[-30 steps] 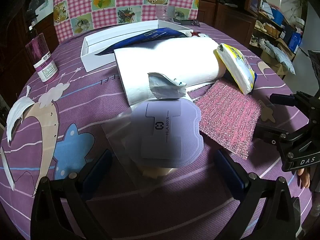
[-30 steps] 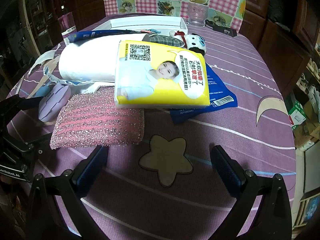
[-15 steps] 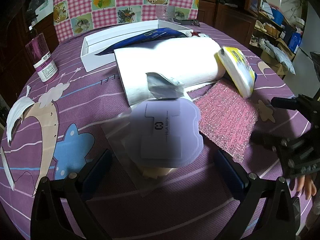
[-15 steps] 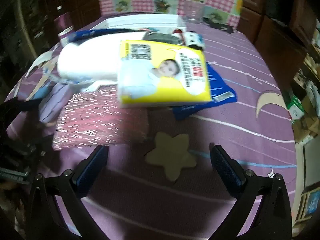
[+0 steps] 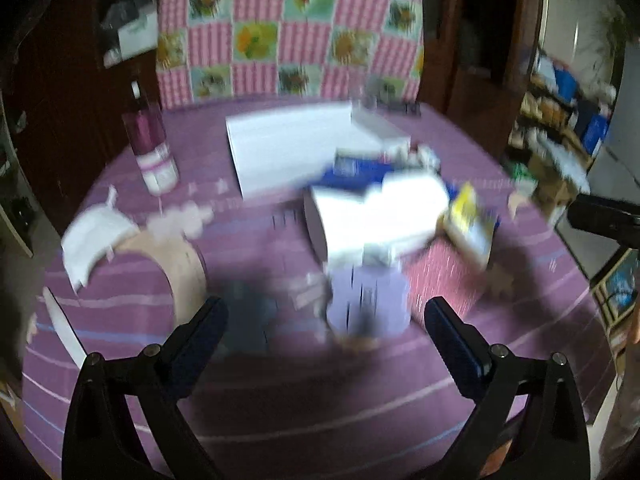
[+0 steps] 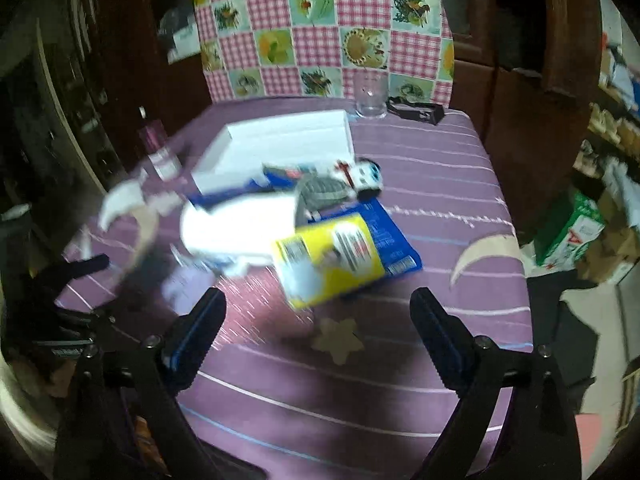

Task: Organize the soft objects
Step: 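Grasp the yellow printed package with the right tool, then lift the yellow package with the right tool and hold it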

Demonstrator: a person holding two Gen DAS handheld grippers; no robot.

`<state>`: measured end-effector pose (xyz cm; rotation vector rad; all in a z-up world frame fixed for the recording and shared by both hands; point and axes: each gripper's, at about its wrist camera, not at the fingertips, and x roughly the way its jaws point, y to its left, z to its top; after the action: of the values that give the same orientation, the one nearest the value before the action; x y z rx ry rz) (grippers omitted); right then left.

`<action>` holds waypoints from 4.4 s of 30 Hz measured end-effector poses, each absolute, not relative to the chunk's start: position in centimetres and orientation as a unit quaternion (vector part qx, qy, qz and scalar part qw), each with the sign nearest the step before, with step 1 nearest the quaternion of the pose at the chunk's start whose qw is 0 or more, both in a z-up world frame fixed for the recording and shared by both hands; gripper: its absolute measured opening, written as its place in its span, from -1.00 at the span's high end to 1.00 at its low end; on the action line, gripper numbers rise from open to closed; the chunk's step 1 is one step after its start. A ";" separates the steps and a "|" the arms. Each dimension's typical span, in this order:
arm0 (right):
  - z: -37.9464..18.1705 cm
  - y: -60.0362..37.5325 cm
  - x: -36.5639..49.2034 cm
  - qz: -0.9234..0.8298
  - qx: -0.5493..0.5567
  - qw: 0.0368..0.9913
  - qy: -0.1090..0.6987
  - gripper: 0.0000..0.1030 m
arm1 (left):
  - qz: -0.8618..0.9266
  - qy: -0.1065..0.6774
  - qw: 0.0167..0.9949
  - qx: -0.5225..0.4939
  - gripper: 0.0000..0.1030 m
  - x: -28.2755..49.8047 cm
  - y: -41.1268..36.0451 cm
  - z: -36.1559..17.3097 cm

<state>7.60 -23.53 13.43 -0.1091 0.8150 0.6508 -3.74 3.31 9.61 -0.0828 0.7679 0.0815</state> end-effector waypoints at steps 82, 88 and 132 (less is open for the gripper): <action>1.7 -19.3 15.6 0.272 0.124 0.807 0.510 -0.79 | 0.025 0.450 0.889 -0.078 -0.79 4.7 2.2 3.6; 1.3 -18.8 16.0 0.276 0.086 0.806 0.517 -0.74 | 0.026 0.450 0.889 -0.087 -0.79 4.8 2.6 3.6; 2.3 -19.2 15.0 0.233 0.028 0.824 0.516 -0.53 | 0.034 0.436 0.897 -0.072 -1.00 3.3 3.1 0.9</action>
<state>15.03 -19.23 2.31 0.0588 1.0974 0.4951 3.30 3.10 0.87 -0.1497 0.9027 0.0696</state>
